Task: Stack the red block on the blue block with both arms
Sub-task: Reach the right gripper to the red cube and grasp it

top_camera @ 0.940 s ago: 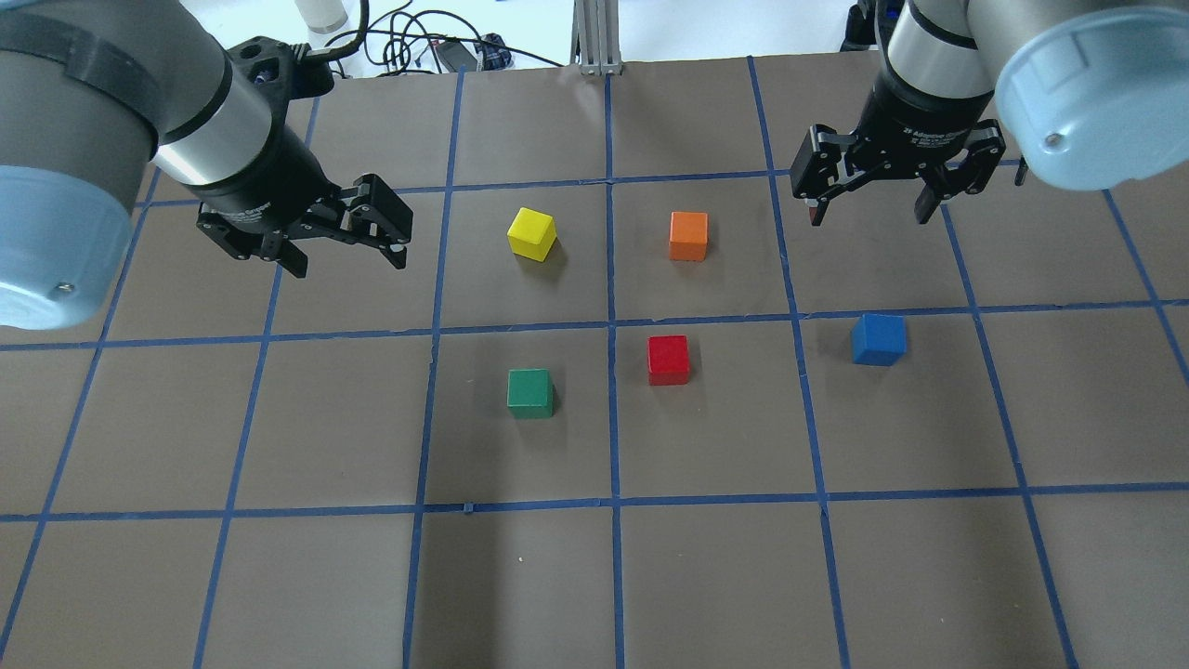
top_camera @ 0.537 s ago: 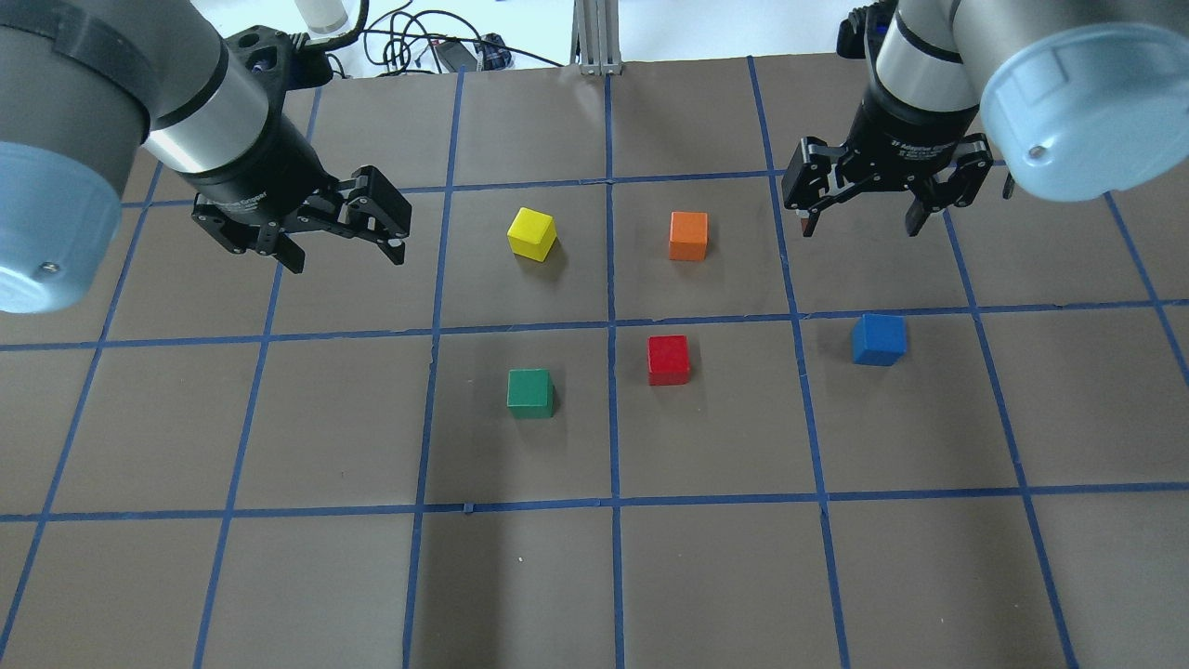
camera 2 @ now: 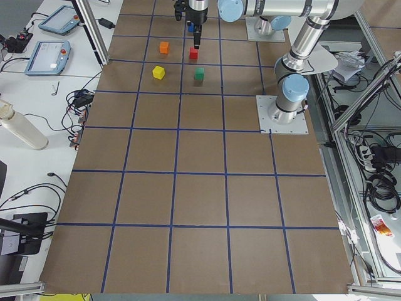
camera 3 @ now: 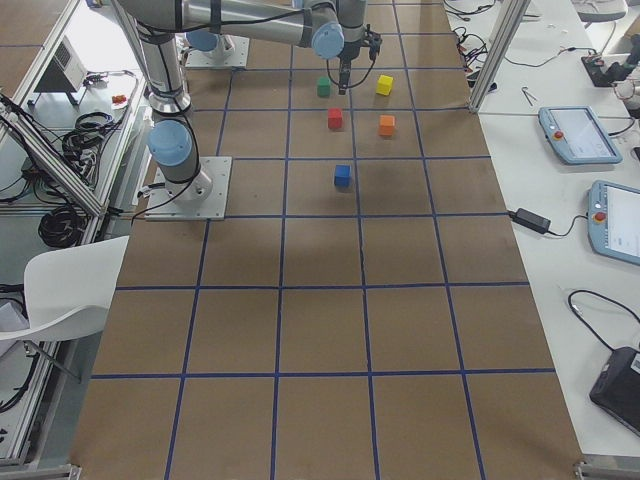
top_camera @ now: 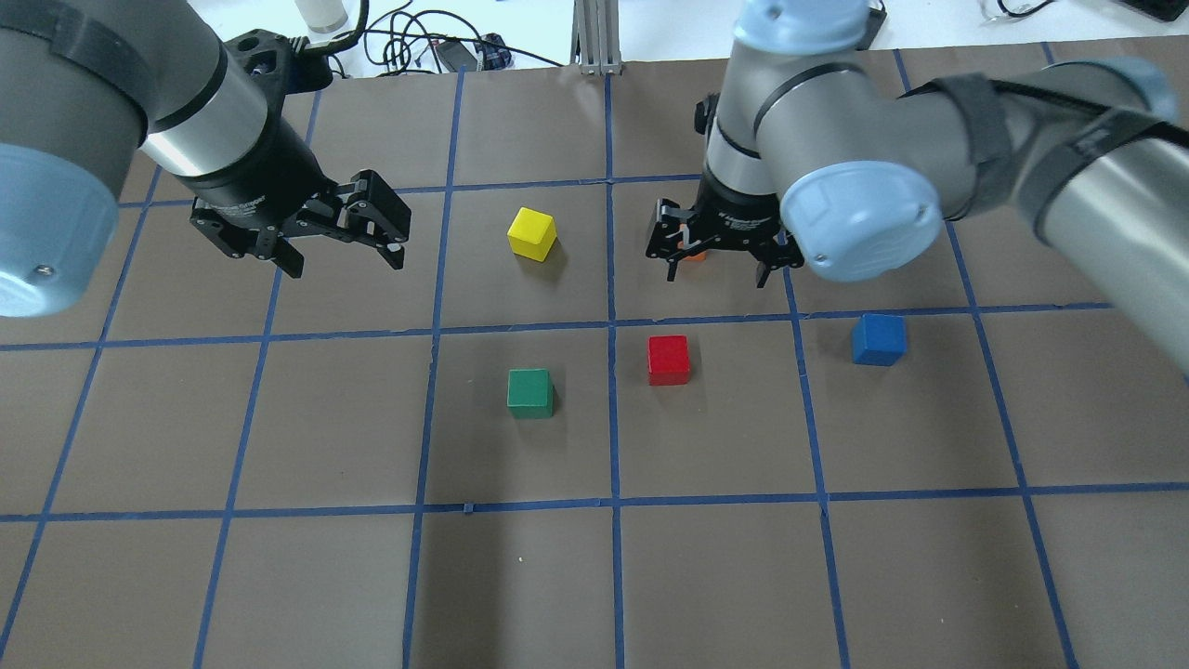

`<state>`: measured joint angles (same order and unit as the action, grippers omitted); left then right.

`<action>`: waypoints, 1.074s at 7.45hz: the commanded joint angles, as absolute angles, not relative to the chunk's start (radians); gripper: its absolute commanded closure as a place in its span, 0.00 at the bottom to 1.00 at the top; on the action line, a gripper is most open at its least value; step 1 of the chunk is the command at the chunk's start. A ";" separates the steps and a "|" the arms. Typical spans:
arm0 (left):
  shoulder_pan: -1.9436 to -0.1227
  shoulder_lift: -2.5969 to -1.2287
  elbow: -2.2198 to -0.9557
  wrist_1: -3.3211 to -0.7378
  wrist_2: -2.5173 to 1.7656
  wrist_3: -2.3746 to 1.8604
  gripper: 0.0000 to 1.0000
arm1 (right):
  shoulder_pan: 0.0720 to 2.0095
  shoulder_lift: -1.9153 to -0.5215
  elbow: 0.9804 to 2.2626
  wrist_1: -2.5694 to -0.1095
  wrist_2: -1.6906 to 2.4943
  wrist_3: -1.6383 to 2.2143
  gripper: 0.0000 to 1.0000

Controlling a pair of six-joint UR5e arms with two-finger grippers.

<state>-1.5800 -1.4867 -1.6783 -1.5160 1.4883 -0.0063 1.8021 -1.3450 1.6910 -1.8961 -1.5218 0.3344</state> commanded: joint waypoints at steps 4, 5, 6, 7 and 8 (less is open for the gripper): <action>-1.580 -1.490 -1.684 -1.517 1.488 -0.008 0.00 | 1.896 -1.171 1.752 -2.102 -1.575 0.402 0.00; -1.580 -1.491 -1.684 -1.517 1.488 -0.008 0.00 | 1.896 -1.167 1.767 -2.103 -1.577 0.402 0.00; -1.580 -1.494 -1.684 -1.517 1.488 -0.008 0.00 | 1.896 -1.164 1.782 -2.120 -1.586 0.402 0.00; -1.580 -1.494 -1.684 -1.516 1.488 -0.009 0.00 | 1.896 -1.161 1.792 -2.128 -1.588 0.400 0.00; -1.580 -1.496 -1.684 -1.516 1.488 -0.011 0.00 | 1.898 -1.157 1.810 -2.128 -1.592 0.396 0.00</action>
<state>-1.5800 -1.4940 -1.6843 -1.5161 1.4879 -0.0091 1.8962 -1.1623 1.7897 -2.1223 -1.5869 0.3998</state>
